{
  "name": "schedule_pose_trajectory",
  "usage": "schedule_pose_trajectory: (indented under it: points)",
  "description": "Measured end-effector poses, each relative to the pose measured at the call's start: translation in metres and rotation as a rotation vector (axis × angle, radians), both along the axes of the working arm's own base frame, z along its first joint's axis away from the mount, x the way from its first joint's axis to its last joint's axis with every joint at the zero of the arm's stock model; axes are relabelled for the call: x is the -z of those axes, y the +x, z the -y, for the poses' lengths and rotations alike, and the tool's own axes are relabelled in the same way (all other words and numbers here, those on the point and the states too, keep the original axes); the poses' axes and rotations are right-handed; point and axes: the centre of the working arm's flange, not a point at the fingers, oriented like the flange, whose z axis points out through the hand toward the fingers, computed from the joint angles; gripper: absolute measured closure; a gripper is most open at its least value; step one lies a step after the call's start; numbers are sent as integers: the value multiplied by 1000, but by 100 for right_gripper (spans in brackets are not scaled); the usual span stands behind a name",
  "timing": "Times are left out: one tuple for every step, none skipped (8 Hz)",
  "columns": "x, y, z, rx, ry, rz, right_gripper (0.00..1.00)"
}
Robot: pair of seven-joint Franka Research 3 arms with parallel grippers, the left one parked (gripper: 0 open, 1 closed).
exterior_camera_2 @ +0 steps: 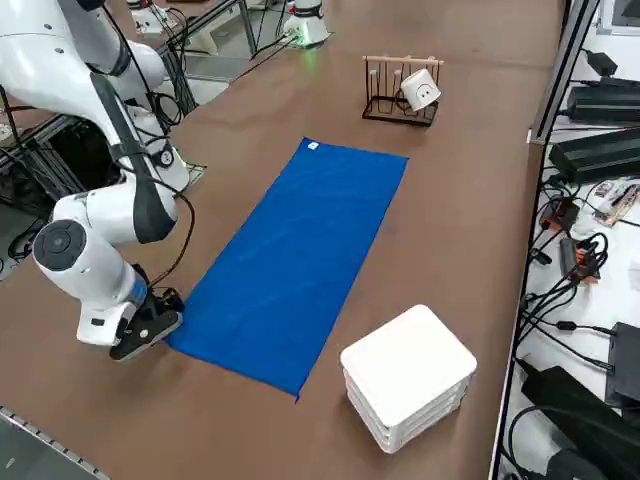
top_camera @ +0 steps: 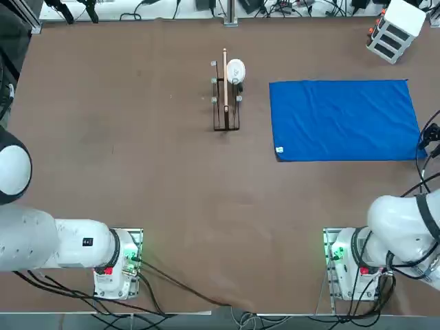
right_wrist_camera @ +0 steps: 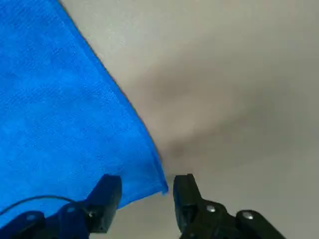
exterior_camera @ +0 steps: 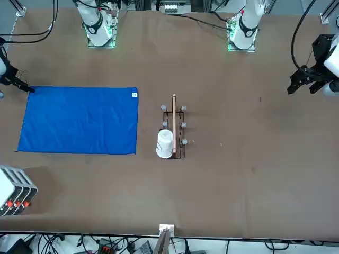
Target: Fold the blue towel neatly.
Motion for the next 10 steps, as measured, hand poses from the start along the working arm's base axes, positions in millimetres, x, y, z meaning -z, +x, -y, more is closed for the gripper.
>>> schedule_pose_trajectory:
  points:
    - [4,-2,1,3,-2,-1,34]
    - [9,-3,2,4,-3,-2,34]
    - [12,-3,2,2,-4,-3,34]
    - [12,-3,3,-3,-3,-2,34]
    - [11,-4,4,-6,-3,-1,34]
    - [11,-6,6,-6,-4,0,35]
    - [11,-6,7,-6,-4,1,37]
    - [11,-6,6,-6,-3,1,38]
    - [11,-5,5,-9,-2,2,40]
    - [11,-4,4,-11,-1,3,41]
